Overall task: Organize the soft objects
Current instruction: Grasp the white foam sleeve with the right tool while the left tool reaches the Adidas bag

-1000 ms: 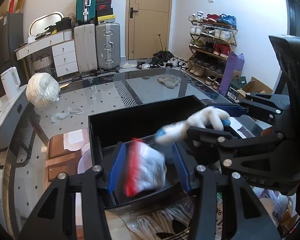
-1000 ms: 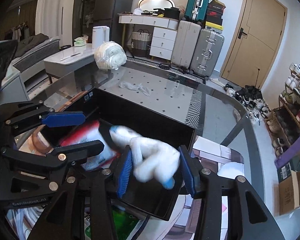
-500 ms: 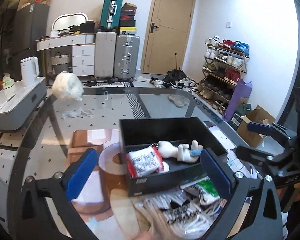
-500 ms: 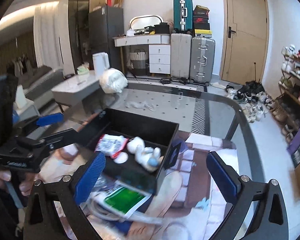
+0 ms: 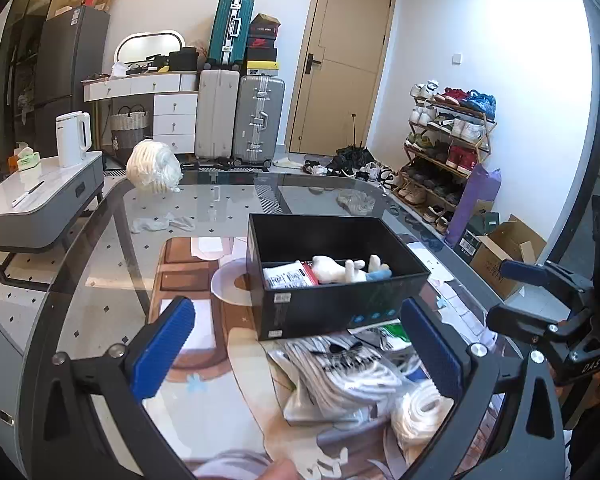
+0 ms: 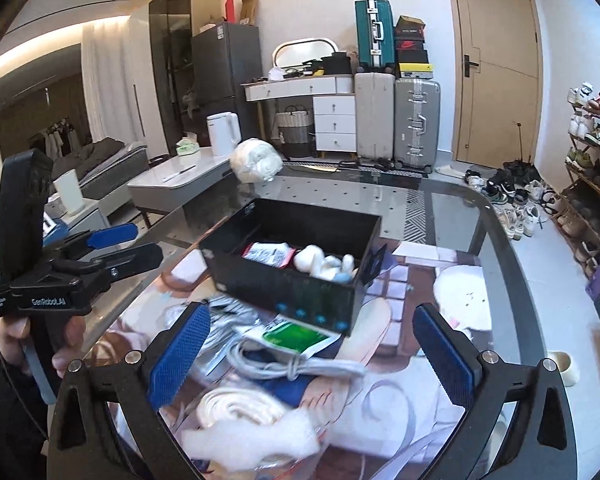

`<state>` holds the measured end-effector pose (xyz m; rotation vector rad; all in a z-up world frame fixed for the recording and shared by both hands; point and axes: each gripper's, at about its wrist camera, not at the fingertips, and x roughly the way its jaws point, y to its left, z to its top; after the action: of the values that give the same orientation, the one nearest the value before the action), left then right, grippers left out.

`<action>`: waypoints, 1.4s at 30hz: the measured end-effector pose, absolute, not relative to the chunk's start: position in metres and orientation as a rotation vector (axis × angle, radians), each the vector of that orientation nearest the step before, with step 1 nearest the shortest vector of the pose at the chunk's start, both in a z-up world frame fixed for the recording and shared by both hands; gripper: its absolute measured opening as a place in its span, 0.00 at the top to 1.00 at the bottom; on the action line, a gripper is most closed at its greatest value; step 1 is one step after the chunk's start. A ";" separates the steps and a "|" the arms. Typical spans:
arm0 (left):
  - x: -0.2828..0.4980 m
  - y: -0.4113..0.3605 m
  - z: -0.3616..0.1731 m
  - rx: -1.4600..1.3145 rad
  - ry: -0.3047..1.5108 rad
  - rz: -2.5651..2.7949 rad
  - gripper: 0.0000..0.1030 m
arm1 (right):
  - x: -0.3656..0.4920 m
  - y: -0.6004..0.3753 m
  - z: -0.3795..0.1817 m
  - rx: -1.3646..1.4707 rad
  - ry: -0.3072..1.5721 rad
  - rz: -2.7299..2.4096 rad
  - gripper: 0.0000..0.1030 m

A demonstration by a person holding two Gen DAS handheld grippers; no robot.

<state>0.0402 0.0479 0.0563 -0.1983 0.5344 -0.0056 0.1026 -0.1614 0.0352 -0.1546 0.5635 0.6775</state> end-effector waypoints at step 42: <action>0.008 0.014 0.001 -0.124 0.610 -0.042 0.00 | 0.062 -0.155 -0.050 -0.239 0.684 0.834 0.00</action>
<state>0.0079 0.0141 0.0008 -0.1237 0.6101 -0.0422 0.0618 -0.1554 -0.0501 -0.2387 0.6840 0.8337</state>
